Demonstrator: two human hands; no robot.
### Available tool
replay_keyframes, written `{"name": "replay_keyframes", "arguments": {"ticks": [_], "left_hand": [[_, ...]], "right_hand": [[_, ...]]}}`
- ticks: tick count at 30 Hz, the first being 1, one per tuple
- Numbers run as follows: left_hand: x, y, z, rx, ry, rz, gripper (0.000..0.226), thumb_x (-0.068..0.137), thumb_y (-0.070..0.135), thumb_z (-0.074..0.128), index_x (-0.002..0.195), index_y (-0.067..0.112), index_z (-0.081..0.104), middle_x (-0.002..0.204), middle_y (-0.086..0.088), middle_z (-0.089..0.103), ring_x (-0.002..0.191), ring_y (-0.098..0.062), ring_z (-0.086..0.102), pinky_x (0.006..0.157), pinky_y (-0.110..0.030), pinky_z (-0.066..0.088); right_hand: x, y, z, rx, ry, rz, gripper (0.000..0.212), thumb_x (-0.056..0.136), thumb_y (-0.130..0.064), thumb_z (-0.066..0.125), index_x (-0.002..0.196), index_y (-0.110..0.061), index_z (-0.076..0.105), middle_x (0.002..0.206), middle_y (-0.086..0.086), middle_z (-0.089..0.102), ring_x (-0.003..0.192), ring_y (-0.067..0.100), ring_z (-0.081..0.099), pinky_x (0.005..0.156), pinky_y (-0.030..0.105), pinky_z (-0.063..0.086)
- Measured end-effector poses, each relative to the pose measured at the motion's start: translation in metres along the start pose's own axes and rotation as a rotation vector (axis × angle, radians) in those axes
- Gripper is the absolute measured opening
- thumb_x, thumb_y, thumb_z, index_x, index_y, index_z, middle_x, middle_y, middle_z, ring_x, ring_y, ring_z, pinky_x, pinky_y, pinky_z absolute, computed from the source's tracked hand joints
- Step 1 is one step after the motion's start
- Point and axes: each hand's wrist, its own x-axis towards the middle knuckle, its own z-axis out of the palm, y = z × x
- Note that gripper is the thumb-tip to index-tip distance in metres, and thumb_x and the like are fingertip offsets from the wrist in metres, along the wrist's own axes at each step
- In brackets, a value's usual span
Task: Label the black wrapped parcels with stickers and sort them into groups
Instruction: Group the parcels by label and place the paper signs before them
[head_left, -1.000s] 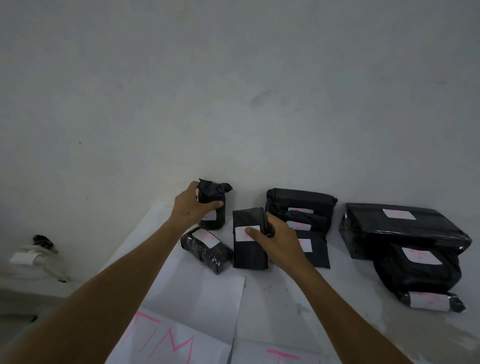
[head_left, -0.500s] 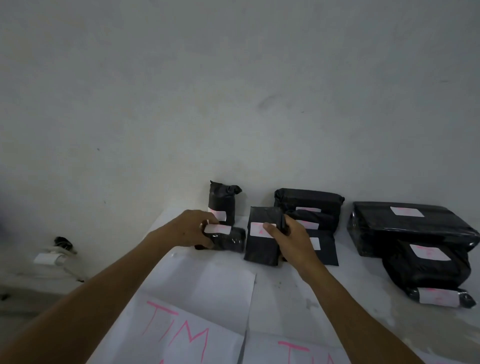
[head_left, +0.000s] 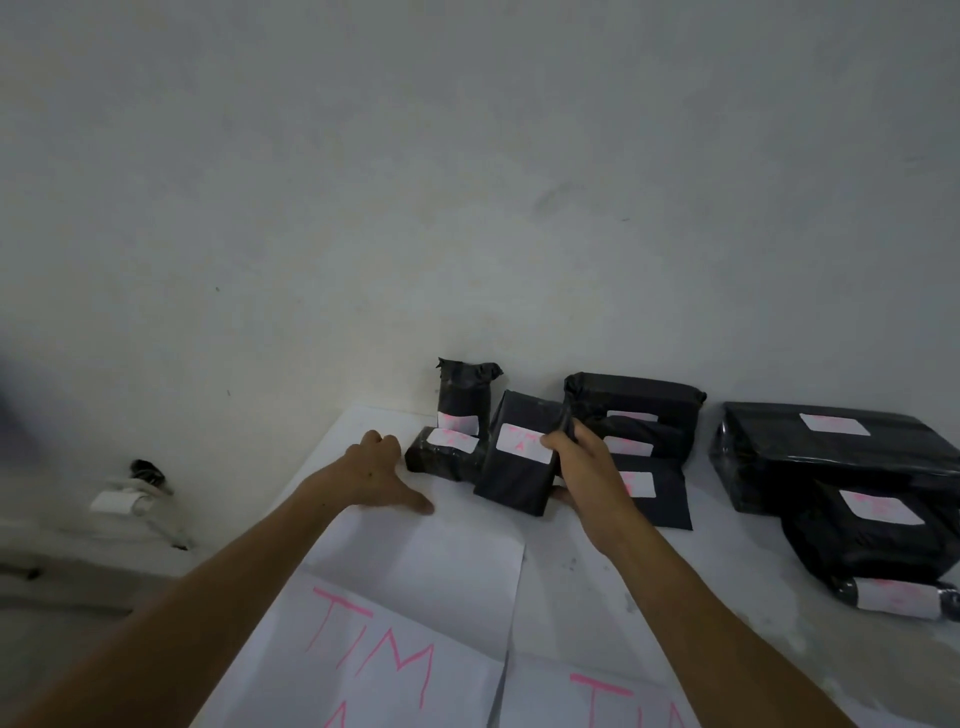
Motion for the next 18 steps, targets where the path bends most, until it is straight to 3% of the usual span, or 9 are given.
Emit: {"name": "replay_keyframes", "arguments": {"ticks": [3, 7, 10, 13, 18], "left_hand": [[-0.009, -0.003, -0.002, -0.027, -0.031, 0.002, 0.080, 0.064, 0.060, 0.086, 0.122, 0.022, 0.046, 0.121, 0.001, 0.044, 0.110, -0.020, 0.052, 0.092, -0.036, 0.051], [-0.021, -0.009, 0.002, -0.056, -0.037, 0.054, 0.056, 0.068, 0.053, 0.087, 0.105, 0.027, 0.054, 0.112, 0.003, 0.051, 0.099, -0.017, 0.054, 0.074, -0.026, 0.044], [-0.028, -0.013, 0.008, -0.069, -0.010, 0.083, 0.049, 0.072, 0.049, 0.086, 0.103, 0.027, 0.057, 0.110, 0.004, 0.049, 0.101, -0.018, 0.053, 0.080, -0.025, 0.042], [-0.035, -0.015, 0.009, -0.070, 0.014, 0.103, 0.048, 0.072, 0.044, 0.087, 0.105, 0.024, 0.059, 0.112, 0.003, 0.050, 0.103, -0.018, 0.054, 0.084, -0.025, 0.046], [-0.050, -0.020, 0.010, -0.083, 0.004, 0.158, 0.042, 0.072, 0.041, 0.088, 0.102, 0.025, 0.063, 0.116, 0.003, 0.048, 0.106, -0.017, 0.053, 0.088, -0.024, 0.045]], "right_hand": [[-0.003, 0.000, 0.005, 0.072, -0.023, 0.036, 0.023, 0.099, -0.016, 0.057, 0.116, -0.028, 0.067, 0.115, 0.003, 0.071, 0.109, 0.025, 0.065, 0.094, 0.050, 0.058], [-0.006, -0.003, 0.014, 0.089, -0.152, 0.051, 0.027, 0.101, -0.016, 0.057, 0.125, -0.025, 0.064, 0.119, 0.004, 0.070, 0.107, 0.024, 0.067, 0.087, 0.044, 0.061], [-0.007, 0.003, 0.028, -0.044, -0.249, 0.094, 0.028, 0.101, -0.018, 0.061, 0.128, -0.023, 0.063, 0.121, 0.005, 0.070, 0.108, 0.025, 0.069, 0.086, 0.042, 0.062], [-0.008, 0.013, 0.045, -0.266, -0.226, 0.076, 0.027, 0.100, -0.019, 0.062, 0.127, -0.019, 0.062, 0.122, 0.005, 0.069, 0.109, 0.024, 0.068, 0.091, 0.042, 0.061], [-0.008, 0.023, 0.053, -0.138, -0.168, 0.096, 0.014, 0.100, -0.017, 0.062, 0.111, -0.025, 0.062, 0.118, 0.002, 0.069, 0.109, 0.024, 0.066, 0.093, 0.044, 0.059]]}}
